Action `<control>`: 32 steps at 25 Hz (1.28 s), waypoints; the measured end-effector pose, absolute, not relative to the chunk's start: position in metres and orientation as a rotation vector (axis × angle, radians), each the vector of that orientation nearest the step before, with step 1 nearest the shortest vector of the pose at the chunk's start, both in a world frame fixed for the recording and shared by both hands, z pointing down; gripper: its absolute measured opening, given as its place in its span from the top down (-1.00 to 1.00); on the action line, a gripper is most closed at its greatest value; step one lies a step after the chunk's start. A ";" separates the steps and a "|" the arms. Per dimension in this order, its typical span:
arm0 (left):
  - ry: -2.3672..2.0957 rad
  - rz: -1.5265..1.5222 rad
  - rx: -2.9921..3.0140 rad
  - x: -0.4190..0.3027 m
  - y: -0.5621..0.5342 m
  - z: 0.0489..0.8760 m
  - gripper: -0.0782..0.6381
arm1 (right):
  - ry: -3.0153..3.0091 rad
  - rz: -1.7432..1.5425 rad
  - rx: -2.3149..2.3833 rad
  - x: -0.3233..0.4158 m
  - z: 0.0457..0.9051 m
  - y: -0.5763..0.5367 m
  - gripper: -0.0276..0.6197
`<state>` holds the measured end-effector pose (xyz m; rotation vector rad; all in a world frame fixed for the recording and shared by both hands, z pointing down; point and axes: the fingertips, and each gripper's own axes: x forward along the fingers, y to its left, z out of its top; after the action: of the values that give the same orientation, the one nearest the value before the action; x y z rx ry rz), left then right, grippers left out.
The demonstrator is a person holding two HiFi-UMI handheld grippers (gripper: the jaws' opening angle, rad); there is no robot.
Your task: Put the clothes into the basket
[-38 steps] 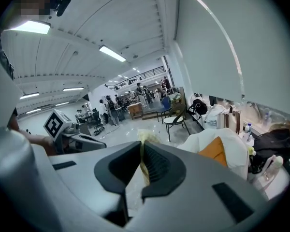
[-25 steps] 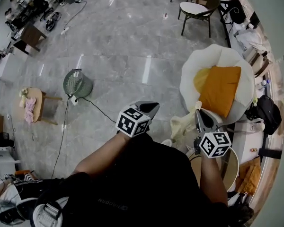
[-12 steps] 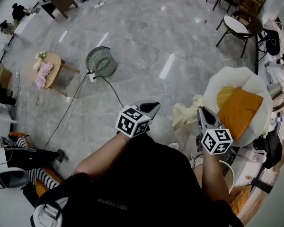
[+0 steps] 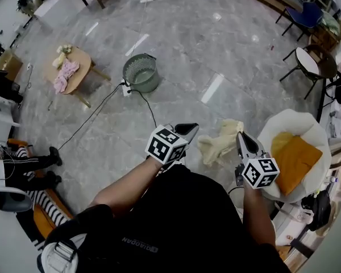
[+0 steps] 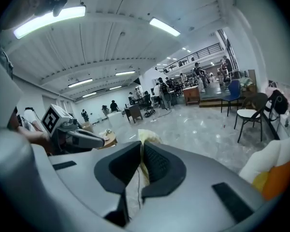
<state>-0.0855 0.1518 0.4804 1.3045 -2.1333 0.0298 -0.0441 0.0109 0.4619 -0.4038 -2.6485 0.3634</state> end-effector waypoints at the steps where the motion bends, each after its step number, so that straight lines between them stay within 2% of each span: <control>1: -2.139 0.028 1.297 -0.096 0.162 0.480 0.78 | -2.641 0.420 -0.420 -0.056 0.461 0.021 0.82; 6: -2.185 -0.002 1.224 -0.137 0.217 0.479 0.78 | -2.593 0.623 -0.465 -0.104 0.462 0.060 0.82; 20: -2.326 -0.146 0.873 -0.194 0.371 0.494 0.78 | -2.558 0.584 -0.621 -0.223 0.455 0.155 0.82; 32: -2.386 -0.216 0.684 -0.240 0.434 0.498 0.78 | -2.474 0.572 -0.824 -0.307 0.458 0.232 0.82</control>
<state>-0.2404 0.4339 0.4977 0.6838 -2.3859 -0.2159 -0.3073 0.2320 0.4577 -0.8242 -2.4738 0.5724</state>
